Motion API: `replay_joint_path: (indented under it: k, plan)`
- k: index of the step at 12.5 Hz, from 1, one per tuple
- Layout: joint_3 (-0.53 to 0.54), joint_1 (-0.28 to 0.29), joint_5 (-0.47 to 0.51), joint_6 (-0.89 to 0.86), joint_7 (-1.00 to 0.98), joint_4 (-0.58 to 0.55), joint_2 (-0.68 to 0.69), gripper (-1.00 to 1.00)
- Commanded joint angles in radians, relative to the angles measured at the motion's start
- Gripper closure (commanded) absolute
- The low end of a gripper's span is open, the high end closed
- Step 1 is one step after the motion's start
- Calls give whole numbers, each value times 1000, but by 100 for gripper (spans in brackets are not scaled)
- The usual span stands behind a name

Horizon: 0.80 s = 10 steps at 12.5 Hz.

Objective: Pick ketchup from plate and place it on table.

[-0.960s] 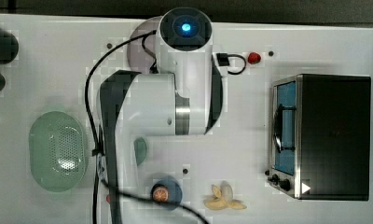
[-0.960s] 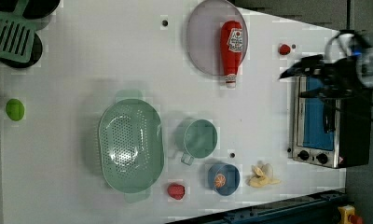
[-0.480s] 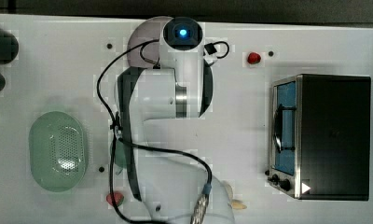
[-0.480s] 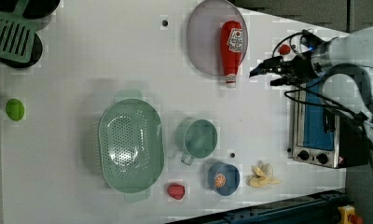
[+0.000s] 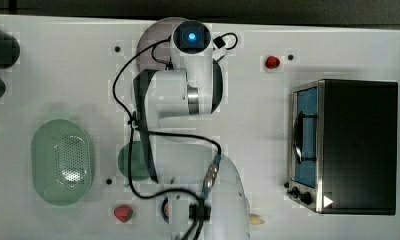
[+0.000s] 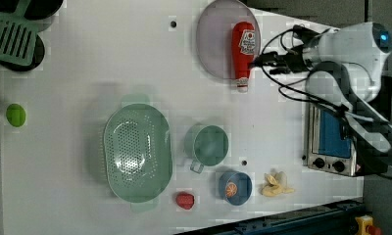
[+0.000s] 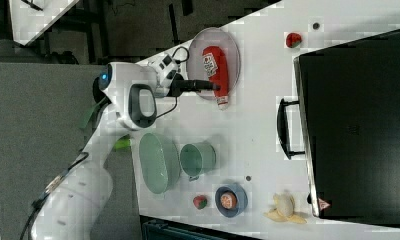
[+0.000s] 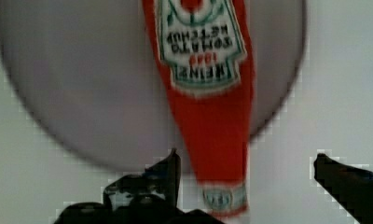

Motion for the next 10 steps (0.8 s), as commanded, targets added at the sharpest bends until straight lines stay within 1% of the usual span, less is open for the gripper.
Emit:
replay_joint_path:
  k: [1, 3, 5, 8, 9, 10]
  plan:
    - [11, 25, -16, 73, -39, 58, 60, -100]
    - [7, 30, -22, 102, -39, 90, 108, -100]
    - [0, 30, -58, 119, -39, 116, 148, -100]
    - [0, 33, -73, 199, -39, 130, 197, -100]
    - [-1, 36, -73, 218, -39, 130, 206, -92]
    - [2, 37, -73, 226, -39, 132, 206, -68]
